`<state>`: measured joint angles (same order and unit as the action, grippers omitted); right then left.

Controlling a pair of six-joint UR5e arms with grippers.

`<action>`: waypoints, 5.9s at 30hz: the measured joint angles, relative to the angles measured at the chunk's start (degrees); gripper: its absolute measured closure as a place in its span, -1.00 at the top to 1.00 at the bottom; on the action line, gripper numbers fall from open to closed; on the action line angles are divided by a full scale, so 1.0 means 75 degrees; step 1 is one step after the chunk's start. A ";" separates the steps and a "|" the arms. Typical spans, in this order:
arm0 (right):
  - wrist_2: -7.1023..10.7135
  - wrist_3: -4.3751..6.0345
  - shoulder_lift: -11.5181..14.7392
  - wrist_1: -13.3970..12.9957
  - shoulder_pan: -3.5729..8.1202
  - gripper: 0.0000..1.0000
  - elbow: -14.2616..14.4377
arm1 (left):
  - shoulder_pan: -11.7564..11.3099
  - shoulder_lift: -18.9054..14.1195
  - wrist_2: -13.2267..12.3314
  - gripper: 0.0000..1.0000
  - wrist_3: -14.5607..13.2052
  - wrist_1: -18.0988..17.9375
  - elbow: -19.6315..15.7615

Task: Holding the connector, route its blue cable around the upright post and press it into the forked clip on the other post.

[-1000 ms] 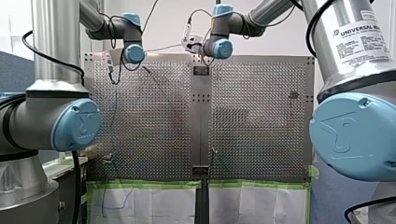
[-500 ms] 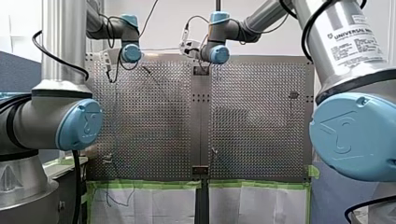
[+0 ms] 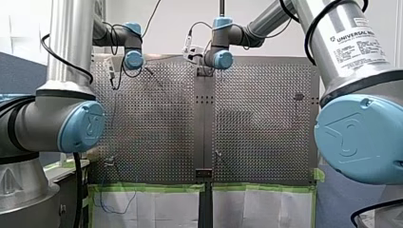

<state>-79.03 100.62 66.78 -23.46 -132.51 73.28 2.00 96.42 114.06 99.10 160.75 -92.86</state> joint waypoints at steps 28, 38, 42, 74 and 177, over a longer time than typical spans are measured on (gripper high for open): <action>0.0057 0.0349 -0.0369 -0.0690 0.0098 -1.00 -0.0156 | -0.0539 0.0599 -0.1615 -0.27 0.1580 -0.0169 0.0008; 0.0079 0.0431 -0.0616 -0.0682 0.0253 -1.00 -0.0165 | -0.0620 0.0655 -0.2100 -0.21 0.1923 -0.0272 0.0007; 0.0077 0.0389 -0.0713 -0.0580 0.0272 -1.00 -0.0165 | -0.0643 0.0784 -0.2151 -0.21 0.1995 -0.0271 0.0008; -0.0403 -0.0476 -0.1246 0.0314 0.0435 -1.00 0.0485 | -0.0426 0.0916 -0.2641 1.00 0.2491 -0.0505 -0.0211; -0.1303 -0.0065 -0.5163 -0.6473 0.2709 -1.00 0.5946 | -0.0223 0.0918 -0.2372 1.00 0.2775 -0.0628 -0.0334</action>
<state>-88.80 100.13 28.06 -72.01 -112.19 117.87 0.33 103.30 96.26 119.91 156.05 -95.37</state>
